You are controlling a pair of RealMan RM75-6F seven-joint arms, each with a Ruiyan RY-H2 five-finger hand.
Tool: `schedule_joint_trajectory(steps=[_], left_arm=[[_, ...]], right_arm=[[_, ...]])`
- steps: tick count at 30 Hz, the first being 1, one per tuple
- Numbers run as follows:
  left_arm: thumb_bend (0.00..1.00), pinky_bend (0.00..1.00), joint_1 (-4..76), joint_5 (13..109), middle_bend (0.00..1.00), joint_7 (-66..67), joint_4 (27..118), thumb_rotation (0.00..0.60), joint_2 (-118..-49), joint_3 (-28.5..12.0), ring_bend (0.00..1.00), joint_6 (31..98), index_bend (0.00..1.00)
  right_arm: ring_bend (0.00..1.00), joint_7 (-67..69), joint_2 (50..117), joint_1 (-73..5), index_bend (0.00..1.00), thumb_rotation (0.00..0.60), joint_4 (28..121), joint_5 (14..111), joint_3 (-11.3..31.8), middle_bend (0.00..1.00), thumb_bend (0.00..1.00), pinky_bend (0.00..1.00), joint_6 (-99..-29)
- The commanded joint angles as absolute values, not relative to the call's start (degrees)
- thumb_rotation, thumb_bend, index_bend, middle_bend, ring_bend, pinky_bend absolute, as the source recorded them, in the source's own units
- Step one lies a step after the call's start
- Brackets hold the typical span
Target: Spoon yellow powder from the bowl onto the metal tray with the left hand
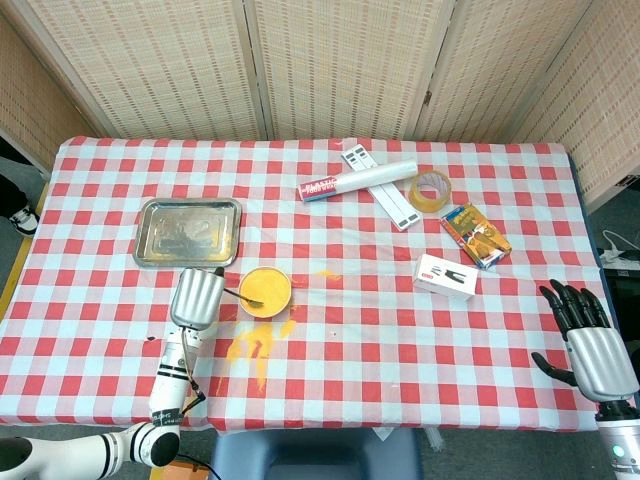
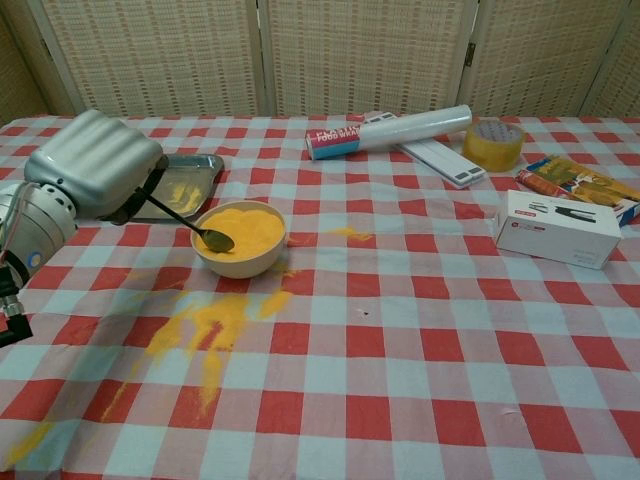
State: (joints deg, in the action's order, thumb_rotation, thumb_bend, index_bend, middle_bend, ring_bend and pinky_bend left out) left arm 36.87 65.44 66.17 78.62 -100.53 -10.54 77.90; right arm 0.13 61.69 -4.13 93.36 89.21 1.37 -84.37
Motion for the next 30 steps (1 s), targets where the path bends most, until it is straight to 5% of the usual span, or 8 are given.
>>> schedule_joint_trajectory(steps=[1, 16, 30], left_arm=[[0.80, 1.00, 37.0, 65.0, 1.00, 66.5, 77.0, 0.600, -101.3, -10.4, 1.00, 77.6, 0.93], [0.79, 1.00, 39.9, 63.0, 1.00, 63.5, 70.1, 0.600, -103.5, -14.0, 1.00, 74.9, 0.93], [0.79, 1.00, 39.7, 63.9, 1.00, 63.1, 77.7, 0.600, -100.5, -14.5, 1.00, 77.6, 0.93]], right_arm=[[0.00, 0.3, 61.6, -4.0, 0.00, 0.600, 93.4, 89.2, 1.4, 0.00, 0.12, 0.00, -84.5], [0.00, -0.2, 61.8, -4.1, 0.00, 0.600, 93.2, 88.1, 2.0, 0.00, 0.12, 0.00, -84.3], [0.00, 0.0, 61.6, -4.1, 0.00, 0.600, 93.5, 88.6, 1.7, 0.00, 0.12, 0.00, -84.3]])
